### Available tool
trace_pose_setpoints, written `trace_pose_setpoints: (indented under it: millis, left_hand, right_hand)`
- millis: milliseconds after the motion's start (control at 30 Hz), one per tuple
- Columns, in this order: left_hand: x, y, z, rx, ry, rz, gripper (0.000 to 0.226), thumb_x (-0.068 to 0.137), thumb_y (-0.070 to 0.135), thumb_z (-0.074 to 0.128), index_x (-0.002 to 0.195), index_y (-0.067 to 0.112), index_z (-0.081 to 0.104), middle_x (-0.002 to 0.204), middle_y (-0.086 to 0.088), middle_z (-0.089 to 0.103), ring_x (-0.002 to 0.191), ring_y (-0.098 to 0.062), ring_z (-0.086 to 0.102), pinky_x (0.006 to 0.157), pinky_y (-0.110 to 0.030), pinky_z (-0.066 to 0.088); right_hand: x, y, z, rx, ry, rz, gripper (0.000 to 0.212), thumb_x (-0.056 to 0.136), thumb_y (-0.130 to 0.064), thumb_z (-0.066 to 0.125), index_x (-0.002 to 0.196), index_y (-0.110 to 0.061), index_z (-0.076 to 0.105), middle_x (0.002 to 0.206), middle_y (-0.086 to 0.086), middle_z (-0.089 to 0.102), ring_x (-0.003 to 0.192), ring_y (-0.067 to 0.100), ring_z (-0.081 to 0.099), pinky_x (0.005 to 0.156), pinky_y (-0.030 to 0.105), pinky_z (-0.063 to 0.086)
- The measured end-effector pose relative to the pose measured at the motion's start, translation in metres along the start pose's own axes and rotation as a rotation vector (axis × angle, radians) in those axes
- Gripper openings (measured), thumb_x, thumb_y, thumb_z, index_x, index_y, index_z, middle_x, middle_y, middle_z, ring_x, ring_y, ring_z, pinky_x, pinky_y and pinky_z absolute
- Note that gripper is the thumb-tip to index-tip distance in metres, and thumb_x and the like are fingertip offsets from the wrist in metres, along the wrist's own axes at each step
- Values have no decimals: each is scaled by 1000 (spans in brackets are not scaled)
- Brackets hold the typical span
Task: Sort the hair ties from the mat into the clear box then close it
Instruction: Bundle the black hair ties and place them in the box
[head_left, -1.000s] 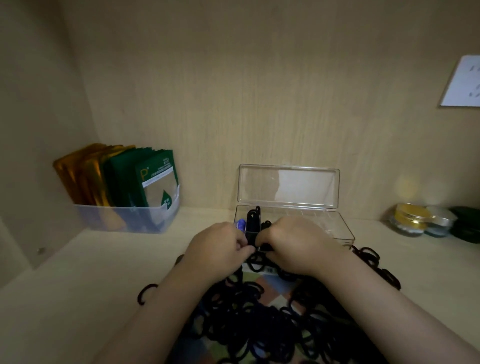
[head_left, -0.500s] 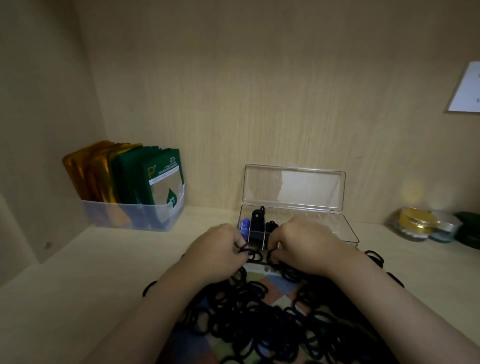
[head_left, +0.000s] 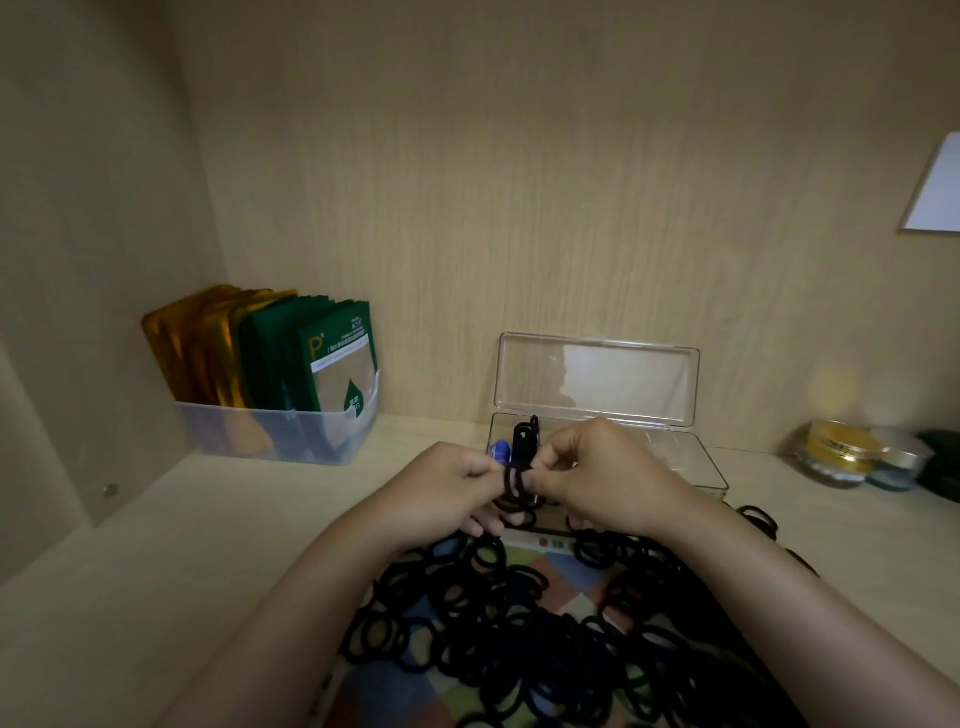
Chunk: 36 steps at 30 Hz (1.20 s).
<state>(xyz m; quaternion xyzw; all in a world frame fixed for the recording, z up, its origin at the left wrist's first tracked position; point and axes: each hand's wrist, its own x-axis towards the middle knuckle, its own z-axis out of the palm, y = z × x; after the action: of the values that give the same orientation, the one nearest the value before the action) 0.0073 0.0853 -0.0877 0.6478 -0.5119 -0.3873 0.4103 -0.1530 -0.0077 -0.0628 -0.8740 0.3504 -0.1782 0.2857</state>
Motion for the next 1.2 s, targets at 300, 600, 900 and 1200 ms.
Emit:
trace_pose_setpoints:
  millis: [300,600,900,1200]
  left_hand:
    - [-3,0,-12,12,18,18,16,98,18,59,93,10,72,78,-4,77,62,-13,66,56,-19,54]
    - [-4,1,-11,-84,72,32,15,96,17,62,96,7,73,74,-9,73,67,-13,69,60,-22,58]
    - [-14,-6,-40,481,123,-9,10,91,28,68,89,26,78,83,9,76,80,-8,70,76,-24,55]
    - [-12,-14,-32,834,88,-214,27,71,40,83,81,17,74,88,3,74,84,-14,68,79,-29,56]
  right_hand:
    - [3,5,-6,281,-78,99,7,91,-12,69,90,-9,76,60,14,66,46,24,59,51,32,48]
    - [2,0,5,404,-93,10,18,91,-6,67,106,-12,76,62,5,66,52,23,60,49,31,56]
    - [-2,-3,11,115,-232,-136,14,92,-7,63,92,-13,76,65,6,72,53,17,63,49,24,48]
    - [-2,-5,43,-439,-231,-230,16,87,-26,59,93,-18,71,83,3,67,82,22,63,74,40,56]
